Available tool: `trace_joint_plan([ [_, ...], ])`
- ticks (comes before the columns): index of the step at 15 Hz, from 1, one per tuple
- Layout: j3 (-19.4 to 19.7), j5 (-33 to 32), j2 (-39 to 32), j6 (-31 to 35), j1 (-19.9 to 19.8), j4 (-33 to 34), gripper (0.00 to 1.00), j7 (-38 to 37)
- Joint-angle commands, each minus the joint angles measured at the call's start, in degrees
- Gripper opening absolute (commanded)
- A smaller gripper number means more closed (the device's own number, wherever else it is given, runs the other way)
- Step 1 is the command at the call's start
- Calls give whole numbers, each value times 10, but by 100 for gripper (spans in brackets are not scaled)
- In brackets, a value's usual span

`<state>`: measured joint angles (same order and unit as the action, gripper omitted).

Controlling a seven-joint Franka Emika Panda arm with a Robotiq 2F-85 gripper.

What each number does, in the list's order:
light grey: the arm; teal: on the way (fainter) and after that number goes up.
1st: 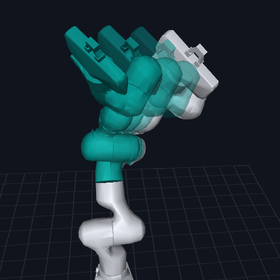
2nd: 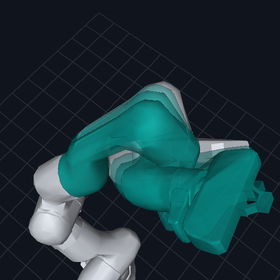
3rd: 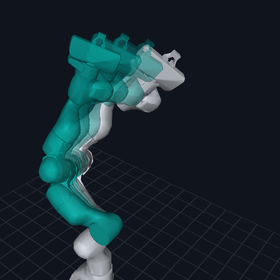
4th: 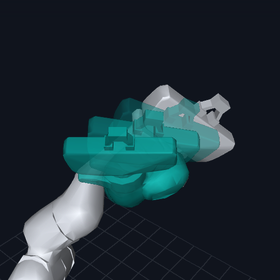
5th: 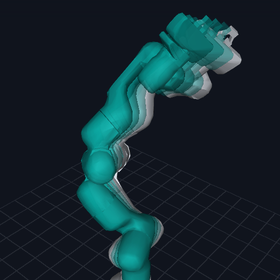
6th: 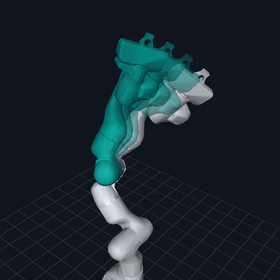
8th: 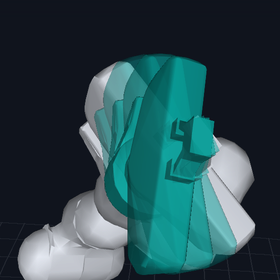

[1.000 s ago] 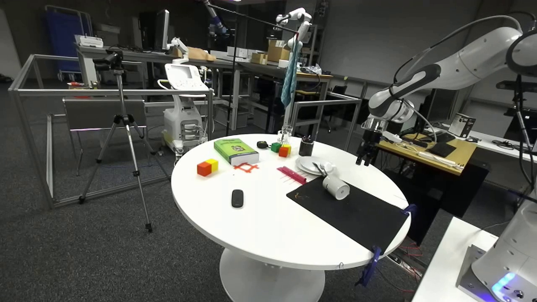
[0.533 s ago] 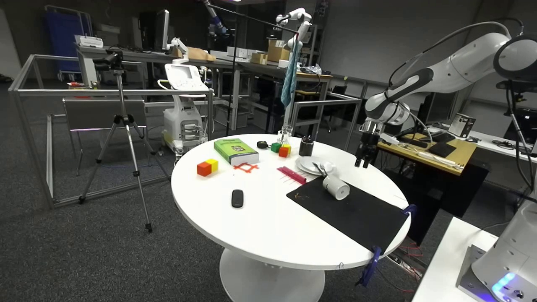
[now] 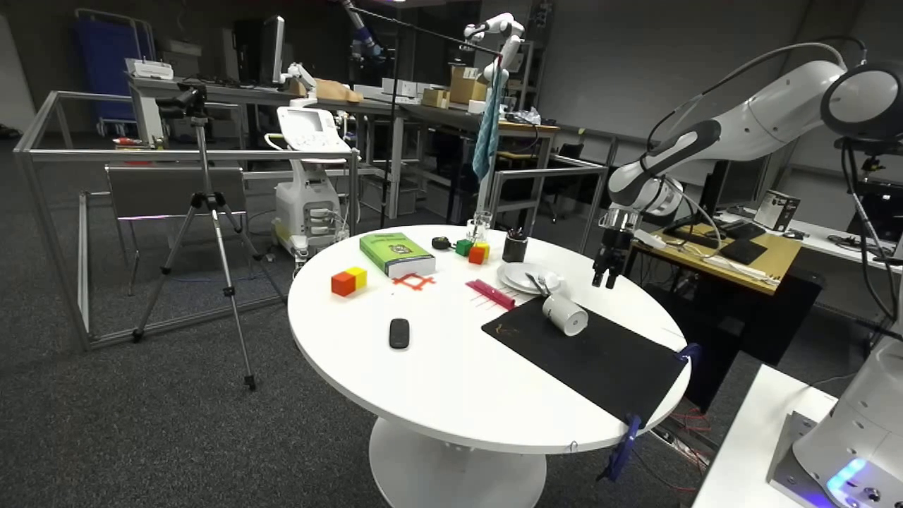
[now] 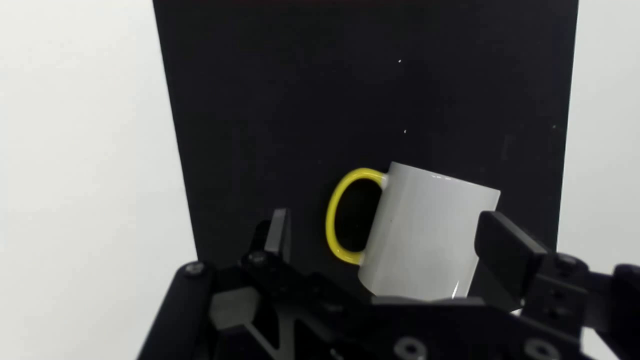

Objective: Place the mug upright.

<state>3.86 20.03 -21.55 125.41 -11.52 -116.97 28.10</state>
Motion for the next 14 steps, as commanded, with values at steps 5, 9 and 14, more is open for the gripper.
trace_joint_plan([
  [5, -42, 30, -81, 18, -40, 68, 100, 55],
  [9, -59, 40, -103, 27, -62, 91, 100, 91],
  [14, -74, 34, -137, 18, -82, 129, 100, 191],
])
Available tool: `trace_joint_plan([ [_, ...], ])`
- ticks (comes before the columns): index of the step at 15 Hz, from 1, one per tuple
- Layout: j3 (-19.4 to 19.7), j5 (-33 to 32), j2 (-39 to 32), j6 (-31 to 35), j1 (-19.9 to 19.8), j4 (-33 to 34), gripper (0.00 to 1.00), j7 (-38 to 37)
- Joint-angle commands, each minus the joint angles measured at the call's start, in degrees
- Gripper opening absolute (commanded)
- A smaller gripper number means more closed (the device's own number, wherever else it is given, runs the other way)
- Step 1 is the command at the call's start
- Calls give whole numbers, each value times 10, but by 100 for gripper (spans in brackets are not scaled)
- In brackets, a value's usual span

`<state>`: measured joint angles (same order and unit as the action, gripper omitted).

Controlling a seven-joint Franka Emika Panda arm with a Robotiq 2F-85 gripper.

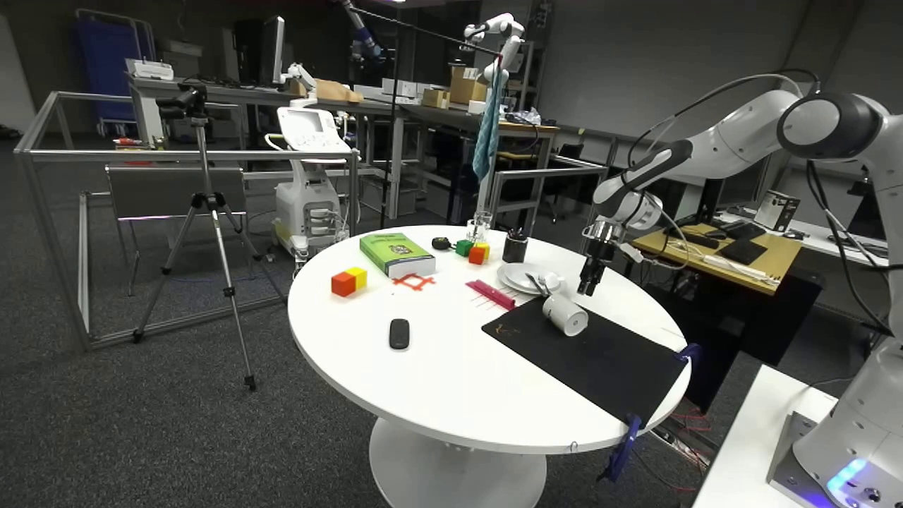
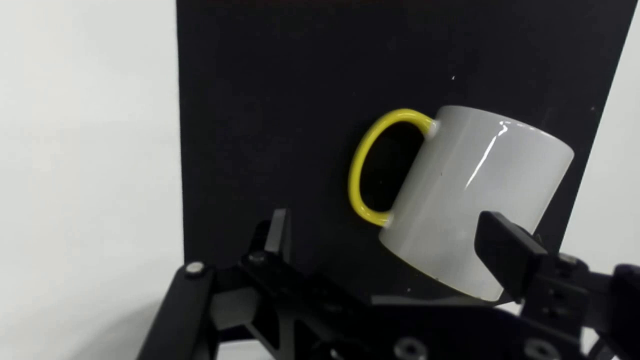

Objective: Place the mug upright.

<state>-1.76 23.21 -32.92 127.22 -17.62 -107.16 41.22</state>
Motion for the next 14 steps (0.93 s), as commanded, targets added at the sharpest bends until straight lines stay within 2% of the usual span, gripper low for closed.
trace_joint_plan([
  [1, -18, -5, -31, 5, -20, 39, 100, 82],
  [10, -29, -32, -64, -4, -17, 84, 100, 262],
  [14, -30, -45, -60, -38, -17, 94, 100, 324],
])
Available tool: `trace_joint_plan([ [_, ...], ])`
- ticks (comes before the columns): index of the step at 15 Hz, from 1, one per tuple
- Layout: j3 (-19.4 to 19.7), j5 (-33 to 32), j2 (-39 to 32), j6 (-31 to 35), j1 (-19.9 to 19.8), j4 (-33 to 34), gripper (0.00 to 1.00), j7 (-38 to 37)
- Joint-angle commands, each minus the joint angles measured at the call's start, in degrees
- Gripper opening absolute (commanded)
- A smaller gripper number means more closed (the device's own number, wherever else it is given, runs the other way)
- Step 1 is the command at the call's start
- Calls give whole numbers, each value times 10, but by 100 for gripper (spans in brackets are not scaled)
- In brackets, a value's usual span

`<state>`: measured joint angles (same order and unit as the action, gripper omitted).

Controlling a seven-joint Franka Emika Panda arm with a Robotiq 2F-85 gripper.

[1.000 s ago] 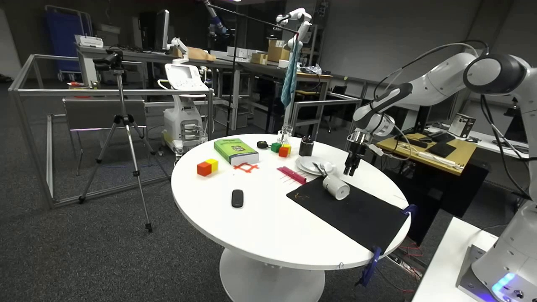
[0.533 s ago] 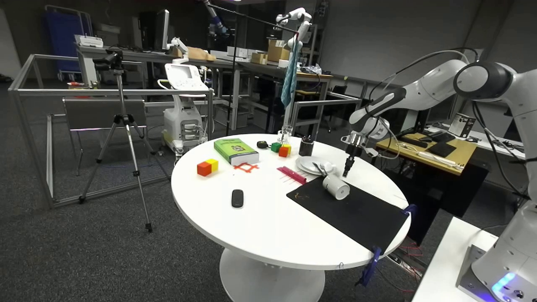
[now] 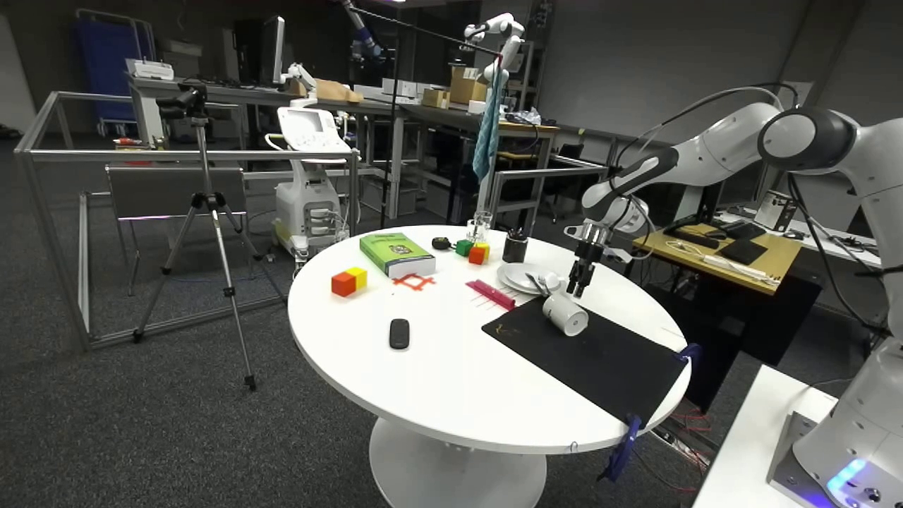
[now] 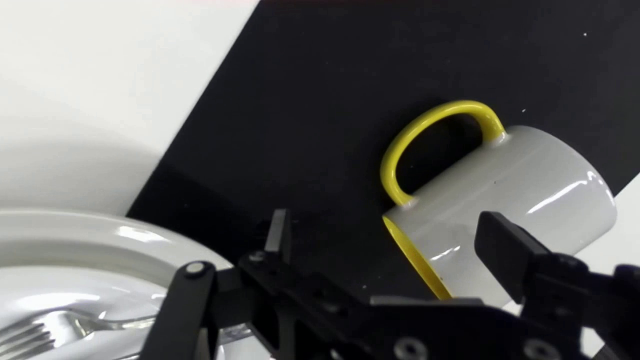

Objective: Place the mug upright.

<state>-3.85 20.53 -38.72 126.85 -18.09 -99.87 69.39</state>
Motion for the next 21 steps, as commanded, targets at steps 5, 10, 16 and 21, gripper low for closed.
trace_joint_plan([
  [5, 0, -53, -3, -123, -6, 45, 100, 106],
  [10, 4, -59, -13, -147, -2, 63, 100, 138],
  [16, 6, -61, -41, -150, 6, 86, 100, 135],
  [21, 4, -53, -48, -127, 6, 75, 100, 124],
])
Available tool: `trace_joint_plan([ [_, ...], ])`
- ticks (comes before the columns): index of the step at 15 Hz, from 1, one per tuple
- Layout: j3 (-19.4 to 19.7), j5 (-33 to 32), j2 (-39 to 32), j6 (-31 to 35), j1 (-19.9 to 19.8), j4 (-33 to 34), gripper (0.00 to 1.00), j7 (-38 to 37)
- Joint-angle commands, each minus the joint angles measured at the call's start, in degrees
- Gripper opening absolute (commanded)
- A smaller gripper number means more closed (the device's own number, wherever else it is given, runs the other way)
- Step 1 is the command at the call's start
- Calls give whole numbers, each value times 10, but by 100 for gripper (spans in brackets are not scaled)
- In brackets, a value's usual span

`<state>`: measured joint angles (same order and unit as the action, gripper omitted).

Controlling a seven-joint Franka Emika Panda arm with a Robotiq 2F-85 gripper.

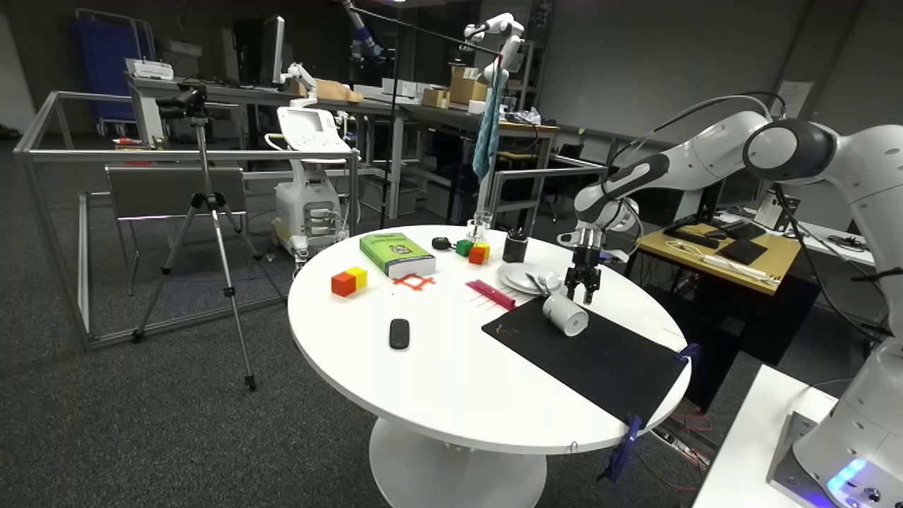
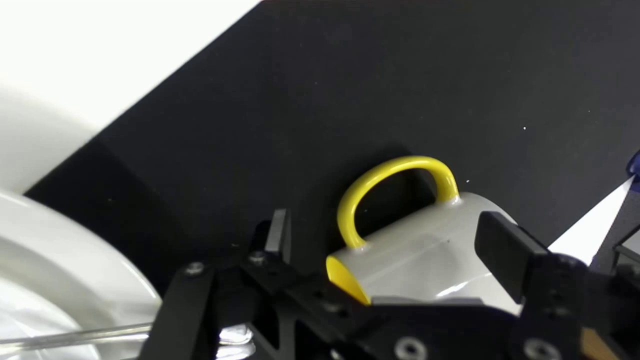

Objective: Place the mug upright.

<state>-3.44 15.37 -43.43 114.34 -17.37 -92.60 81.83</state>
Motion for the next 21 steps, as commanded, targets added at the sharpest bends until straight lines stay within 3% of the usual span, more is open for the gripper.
trace_joint_plan([
  [1, 0, -1, -4, -2, 0, 5, 100, -1],
  [21, -27, 26, -66, -34, -24, 72, 100, 49],
])
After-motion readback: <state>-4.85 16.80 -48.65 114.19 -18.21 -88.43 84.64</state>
